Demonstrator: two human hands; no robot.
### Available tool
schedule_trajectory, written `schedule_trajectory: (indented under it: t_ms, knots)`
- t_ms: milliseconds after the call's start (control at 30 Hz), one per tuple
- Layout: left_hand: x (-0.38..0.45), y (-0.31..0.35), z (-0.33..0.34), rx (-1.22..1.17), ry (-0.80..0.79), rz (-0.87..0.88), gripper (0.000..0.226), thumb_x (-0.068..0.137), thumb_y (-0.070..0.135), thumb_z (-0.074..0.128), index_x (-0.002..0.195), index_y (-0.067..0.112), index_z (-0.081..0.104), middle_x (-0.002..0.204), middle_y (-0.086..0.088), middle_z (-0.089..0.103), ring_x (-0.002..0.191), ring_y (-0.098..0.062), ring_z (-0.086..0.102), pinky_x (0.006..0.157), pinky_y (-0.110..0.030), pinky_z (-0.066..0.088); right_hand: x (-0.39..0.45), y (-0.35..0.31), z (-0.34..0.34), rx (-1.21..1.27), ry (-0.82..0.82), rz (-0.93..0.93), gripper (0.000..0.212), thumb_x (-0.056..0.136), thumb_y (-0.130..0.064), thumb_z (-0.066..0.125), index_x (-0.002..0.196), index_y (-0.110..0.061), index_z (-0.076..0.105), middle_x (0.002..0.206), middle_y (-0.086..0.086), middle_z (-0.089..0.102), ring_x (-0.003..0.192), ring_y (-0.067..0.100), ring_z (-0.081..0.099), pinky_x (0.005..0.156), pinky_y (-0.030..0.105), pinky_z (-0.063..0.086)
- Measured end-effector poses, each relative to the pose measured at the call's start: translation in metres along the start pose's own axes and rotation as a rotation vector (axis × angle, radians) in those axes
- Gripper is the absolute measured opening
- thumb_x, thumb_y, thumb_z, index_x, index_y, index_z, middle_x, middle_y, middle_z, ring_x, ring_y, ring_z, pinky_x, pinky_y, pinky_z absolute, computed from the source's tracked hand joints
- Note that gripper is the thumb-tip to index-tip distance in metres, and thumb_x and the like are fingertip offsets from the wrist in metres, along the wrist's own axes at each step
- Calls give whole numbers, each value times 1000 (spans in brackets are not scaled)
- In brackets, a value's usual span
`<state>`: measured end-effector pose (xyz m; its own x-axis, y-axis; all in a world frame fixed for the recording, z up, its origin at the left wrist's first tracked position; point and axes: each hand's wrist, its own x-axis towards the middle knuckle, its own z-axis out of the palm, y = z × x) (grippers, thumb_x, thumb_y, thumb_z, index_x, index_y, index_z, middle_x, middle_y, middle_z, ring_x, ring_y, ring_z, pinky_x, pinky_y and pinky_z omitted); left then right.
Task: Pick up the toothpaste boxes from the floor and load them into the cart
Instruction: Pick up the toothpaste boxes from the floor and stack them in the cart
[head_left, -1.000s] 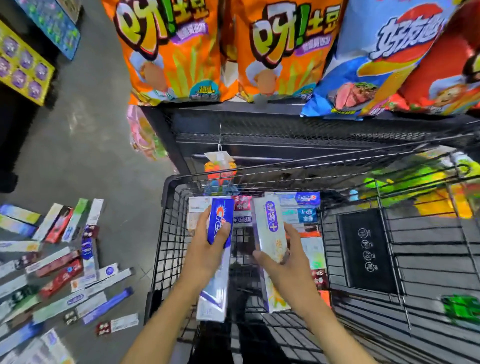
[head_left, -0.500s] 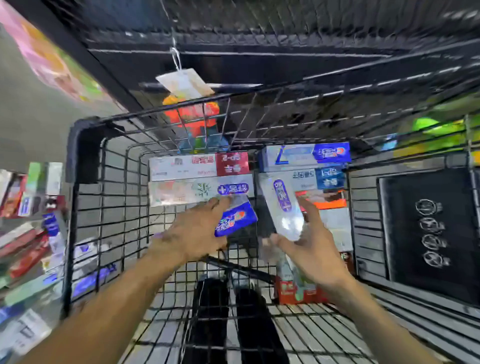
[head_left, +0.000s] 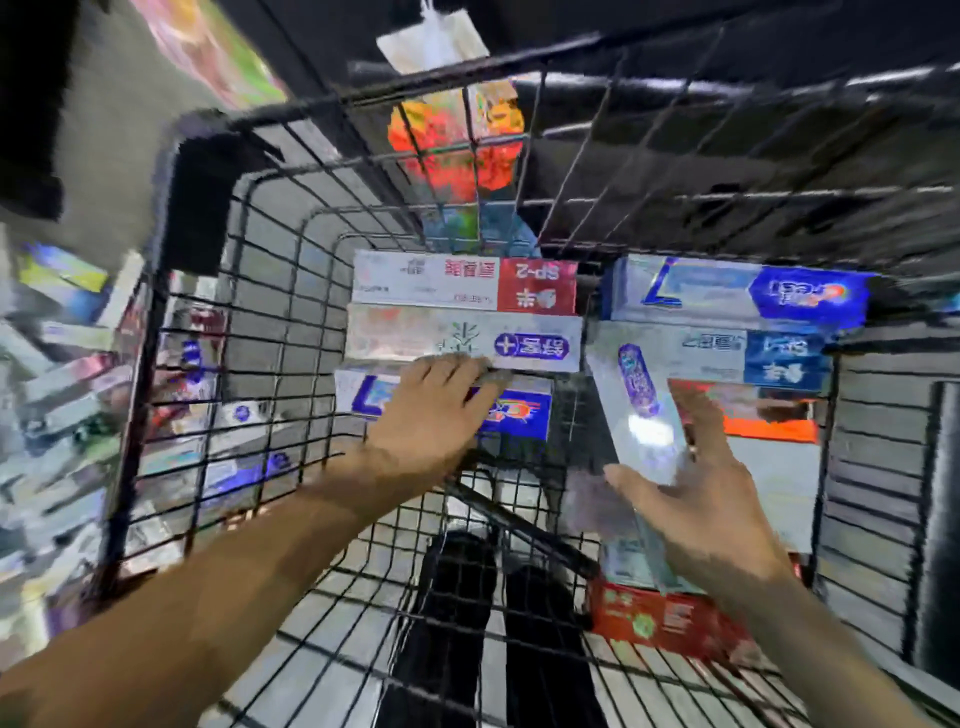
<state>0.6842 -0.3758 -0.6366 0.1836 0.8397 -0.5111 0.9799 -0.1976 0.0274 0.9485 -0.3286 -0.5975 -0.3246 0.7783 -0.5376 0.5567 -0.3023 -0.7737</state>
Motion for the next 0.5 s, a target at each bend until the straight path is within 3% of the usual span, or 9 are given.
schedule_trajectory:
  t_ms: [133,233,333,400,500]
  knots:
    - [-2,-5,5,65,196,52,78,66,11,72,142,13,54,133,-17,59,112,-38,58,91,-44,45,-3,0,6,8,-71,-36,71,82,-15,81,115,-63,39,118,-30,55,98,-12,55,61,-4,38]
    - [-3,-13,5,61,205,-12,90,65,15,85,146,16,47,142,-15,50,120,-36,45,97,-48,35,-3,5,11,-30,-82,-37,74,80,-23,84,119,-64,37,120,-34,53,101,-22,54,67,-3,40]
    - [-13,-21,-1,13,217,-31,93,64,22,85,148,16,46,145,-17,49,128,-37,43,105,-51,33,-4,8,15,-97,-118,-24,75,79,-35,83,128,-67,35,127,-23,58,106,0,61,69,3,44]
    - [-29,-24,-14,-12,231,-63,98,64,26,85,150,17,41,148,-19,46,134,-38,40,112,-56,32,-4,8,17,-160,-145,6,79,79,-36,82,136,-57,32,126,-20,59,104,8,62,69,8,44]
    - [-65,-39,-42,-14,329,-195,78,83,39,70,151,12,41,149,-19,45,141,-39,37,117,-59,27,-4,0,21,-341,-165,8,80,79,-41,79,141,-43,30,126,-15,62,102,16,65,72,27,45]
